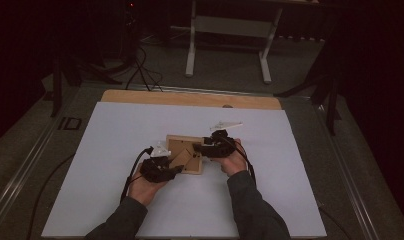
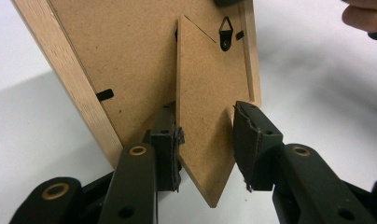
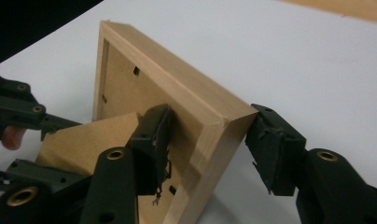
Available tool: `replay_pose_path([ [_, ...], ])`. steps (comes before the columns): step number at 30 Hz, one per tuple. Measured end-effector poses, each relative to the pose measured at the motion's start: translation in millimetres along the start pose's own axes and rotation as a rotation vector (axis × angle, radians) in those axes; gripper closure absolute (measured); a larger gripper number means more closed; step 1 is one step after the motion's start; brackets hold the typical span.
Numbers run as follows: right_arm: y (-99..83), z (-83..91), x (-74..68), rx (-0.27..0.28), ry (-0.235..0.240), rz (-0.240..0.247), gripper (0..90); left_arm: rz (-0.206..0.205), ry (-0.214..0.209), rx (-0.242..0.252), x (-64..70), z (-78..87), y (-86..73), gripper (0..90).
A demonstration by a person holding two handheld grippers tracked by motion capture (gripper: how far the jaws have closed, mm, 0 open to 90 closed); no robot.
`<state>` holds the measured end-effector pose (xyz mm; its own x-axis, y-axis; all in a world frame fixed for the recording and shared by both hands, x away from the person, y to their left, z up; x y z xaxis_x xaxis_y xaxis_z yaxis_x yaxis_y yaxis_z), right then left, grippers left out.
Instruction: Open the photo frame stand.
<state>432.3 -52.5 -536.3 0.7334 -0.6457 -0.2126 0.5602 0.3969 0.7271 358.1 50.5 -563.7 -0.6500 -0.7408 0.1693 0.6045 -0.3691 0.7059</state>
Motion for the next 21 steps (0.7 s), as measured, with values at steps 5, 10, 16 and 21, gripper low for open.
replay_pose_path([
  [5, -4.6, -6.9, -3.5, -0.022, 0.023, 0.008, 44.9, -0.011, 0.006, 0.0, -0.3, 0.4, -0.8, 62.9],
  [10, -2.9, -4.8, -5.4, -0.009, 0.031, 0.019, 48.4, -0.019, 0.018, -0.002, -2.2, 1.8, -0.7, 63.5],
  [16, 0.7, 0.8, -7.6, 0.015, 0.013, 0.046, 52.8, -0.023, 0.044, -0.012, -7.2, 1.6, 0.7, 64.5],
  [21, 3.2, 4.1, -7.5, 0.029, -0.004, 0.061, 55.0, -0.015, 0.05, -0.015, -13.3, -2.7, 2.3, 65.1],
])
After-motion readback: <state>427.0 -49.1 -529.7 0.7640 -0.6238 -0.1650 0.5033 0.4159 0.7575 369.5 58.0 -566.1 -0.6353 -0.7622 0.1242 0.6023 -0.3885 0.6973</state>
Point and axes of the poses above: each handheld gripper's, and its own axes: z roughly backward along the jaws, y roughly out of its top, x roughly to its right, the point moved 10 cm from there along -z, roughly forward along the jaws, and after that the axes turned 4 degrees about -x, right-handed, at the moved point
